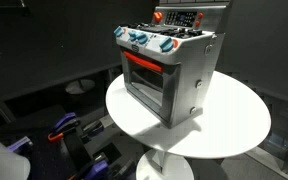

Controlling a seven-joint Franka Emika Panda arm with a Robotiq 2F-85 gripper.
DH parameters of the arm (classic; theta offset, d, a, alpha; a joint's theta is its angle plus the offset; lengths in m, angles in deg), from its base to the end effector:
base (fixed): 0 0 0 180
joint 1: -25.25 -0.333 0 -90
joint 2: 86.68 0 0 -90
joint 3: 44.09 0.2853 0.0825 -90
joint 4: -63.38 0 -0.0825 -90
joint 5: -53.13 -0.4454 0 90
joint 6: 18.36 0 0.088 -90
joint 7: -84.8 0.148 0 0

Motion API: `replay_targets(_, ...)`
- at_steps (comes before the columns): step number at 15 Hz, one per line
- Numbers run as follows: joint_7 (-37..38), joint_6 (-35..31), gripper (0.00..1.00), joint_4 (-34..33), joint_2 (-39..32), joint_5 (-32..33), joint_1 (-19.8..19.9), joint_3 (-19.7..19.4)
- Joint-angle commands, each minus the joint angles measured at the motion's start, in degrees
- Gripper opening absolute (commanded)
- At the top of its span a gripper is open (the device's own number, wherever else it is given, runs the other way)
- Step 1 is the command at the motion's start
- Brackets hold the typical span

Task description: Press the top button on the right side of the stove.

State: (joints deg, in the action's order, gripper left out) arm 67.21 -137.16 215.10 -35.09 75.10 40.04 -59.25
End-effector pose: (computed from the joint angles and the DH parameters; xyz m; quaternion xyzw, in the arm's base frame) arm 0.3537 -0.2248 0.4553 0.9845 -0.0089 0.1184 0.1291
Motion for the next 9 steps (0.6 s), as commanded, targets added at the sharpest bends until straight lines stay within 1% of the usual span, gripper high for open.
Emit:
replay_targets(1, 0.19, 0.29, 1.0, -0.18, 0.04, 0.18, -0.34, -0.18)
replay_targets(5, 0.62, 0.1, 1.0, -0.55, -0.48, -0.1, -0.57, 0.03)
replay_targets(9, 2.83, -0.38, 1.0, -2.39, -2.34, -2.18, -2.32, 1.03)
